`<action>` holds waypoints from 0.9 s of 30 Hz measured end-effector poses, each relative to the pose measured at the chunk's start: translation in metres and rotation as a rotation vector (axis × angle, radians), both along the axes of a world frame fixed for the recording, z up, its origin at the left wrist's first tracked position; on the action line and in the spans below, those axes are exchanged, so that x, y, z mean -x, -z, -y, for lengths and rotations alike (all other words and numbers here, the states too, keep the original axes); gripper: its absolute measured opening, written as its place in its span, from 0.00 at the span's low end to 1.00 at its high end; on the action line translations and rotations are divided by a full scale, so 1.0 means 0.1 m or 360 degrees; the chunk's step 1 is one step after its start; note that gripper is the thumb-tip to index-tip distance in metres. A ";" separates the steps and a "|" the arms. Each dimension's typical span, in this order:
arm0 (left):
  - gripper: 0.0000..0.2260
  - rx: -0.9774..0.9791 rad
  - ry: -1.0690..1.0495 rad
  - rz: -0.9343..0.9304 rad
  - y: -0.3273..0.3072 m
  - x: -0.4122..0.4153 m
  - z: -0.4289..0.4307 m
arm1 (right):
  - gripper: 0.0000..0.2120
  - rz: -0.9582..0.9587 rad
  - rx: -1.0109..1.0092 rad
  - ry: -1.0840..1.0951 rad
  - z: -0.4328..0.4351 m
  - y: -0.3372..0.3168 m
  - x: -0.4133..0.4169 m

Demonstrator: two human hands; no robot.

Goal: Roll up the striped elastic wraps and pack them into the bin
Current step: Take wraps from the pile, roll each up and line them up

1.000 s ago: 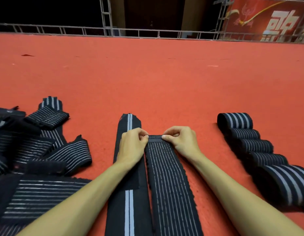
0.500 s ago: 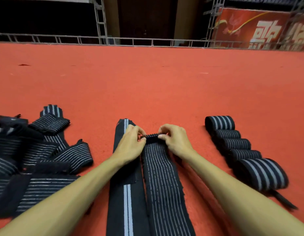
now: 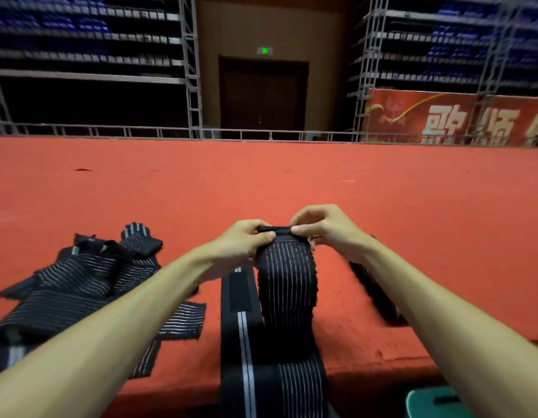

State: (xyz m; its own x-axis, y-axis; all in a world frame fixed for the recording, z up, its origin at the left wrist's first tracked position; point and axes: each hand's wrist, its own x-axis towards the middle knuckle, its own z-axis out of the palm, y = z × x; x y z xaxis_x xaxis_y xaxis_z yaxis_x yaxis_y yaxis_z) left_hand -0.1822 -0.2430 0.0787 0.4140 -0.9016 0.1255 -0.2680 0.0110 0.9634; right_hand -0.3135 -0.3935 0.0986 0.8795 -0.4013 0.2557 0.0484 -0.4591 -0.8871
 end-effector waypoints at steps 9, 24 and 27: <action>0.16 0.0152 0.0243 -0.0585 -0.33 -0.04 -0.33 | 0.07 0.0173 -0.0442 -0.0269 -0.34 -0.37 0.06; 0.08 0.0407 -0.0547 0.0335 1.01 -0.71 0.63 | 0.18 -0.0004 -0.0489 0.0369 0.25 1.02 -0.99; 0.10 0.0444 -0.0605 0.0160 1.29 -0.78 0.74 | 0.15 0.0042 -0.0614 0.0410 0.36 1.34 -1.12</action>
State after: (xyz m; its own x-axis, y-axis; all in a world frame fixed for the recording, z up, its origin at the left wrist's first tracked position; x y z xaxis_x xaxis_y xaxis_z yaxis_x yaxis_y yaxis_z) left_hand -0.1047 -0.3173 -0.0499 0.6811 -0.6151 0.3972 -0.3947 0.1485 0.9067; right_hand -0.2017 -0.4290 -0.0358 0.7340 -0.6759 0.0656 0.0007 -0.0959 -0.9954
